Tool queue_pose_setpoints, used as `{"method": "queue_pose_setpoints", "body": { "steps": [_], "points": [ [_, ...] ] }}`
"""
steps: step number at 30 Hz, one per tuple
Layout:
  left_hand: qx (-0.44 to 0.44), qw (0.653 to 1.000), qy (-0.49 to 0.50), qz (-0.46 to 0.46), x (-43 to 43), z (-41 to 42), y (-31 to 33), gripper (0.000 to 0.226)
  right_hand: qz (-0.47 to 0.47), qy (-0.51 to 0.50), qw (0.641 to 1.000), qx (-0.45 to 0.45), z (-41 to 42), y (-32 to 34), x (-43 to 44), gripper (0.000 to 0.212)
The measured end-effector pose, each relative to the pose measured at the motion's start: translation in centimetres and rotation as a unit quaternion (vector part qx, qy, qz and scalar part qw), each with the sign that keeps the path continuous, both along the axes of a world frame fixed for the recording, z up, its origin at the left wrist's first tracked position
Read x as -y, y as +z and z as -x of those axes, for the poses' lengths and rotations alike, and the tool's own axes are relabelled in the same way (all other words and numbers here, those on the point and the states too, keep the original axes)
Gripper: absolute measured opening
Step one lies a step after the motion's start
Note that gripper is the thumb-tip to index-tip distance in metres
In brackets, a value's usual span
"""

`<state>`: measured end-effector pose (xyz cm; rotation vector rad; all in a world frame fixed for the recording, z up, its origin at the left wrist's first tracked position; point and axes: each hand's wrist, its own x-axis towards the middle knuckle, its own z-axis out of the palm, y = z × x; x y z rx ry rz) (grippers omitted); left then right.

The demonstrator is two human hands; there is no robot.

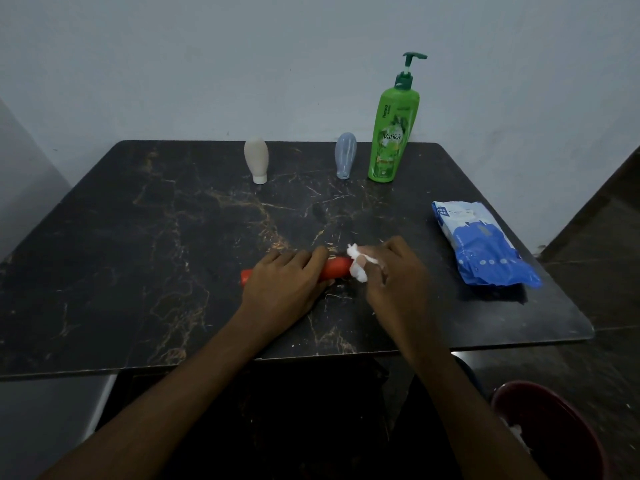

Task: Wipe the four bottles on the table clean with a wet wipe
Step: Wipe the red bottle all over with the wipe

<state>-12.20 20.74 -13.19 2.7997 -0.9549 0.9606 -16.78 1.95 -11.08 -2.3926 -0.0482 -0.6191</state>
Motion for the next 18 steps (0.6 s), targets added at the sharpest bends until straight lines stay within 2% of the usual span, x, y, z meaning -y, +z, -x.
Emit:
{"method": "queue_pose_setpoints", "body": {
  "steps": [2, 5, 8, 11, 18],
  "points": [
    [0.0, 1.0, 0.0, 0.005, 0.0, 0.0, 0.1, 0.041, -0.019, 0.005, 1.0, 0.015, 0.5, -0.1, 0.0, 0.024],
    [-0.007, 1.0, 0.007, 0.004, 0.2, 0.1, 0.2, 0.041, 0.028, 0.019, 0.999, 0.039, 1.4, -0.7, -1.0, 0.025],
    [-0.029, 0.999, 0.024, -0.012, 0.4, 0.1, 0.1, 0.044, 0.0, -0.022, 1.0, 0.011, 0.7, -1.3, -0.2, 0.024],
    [-0.061, 0.996, 0.053, -0.032, 0.4, 0.1, -0.1, 0.049, 0.005, -0.018, 1.0, 0.007, 0.8, -1.6, 0.0, 0.023],
    [-0.11, 0.988, 0.08, -0.07, 0.3, -0.3, -0.3, 0.082, 0.004, -0.014, 1.0, 0.0, 1.6, -2.5, -0.2, 0.022]
  ]
}}
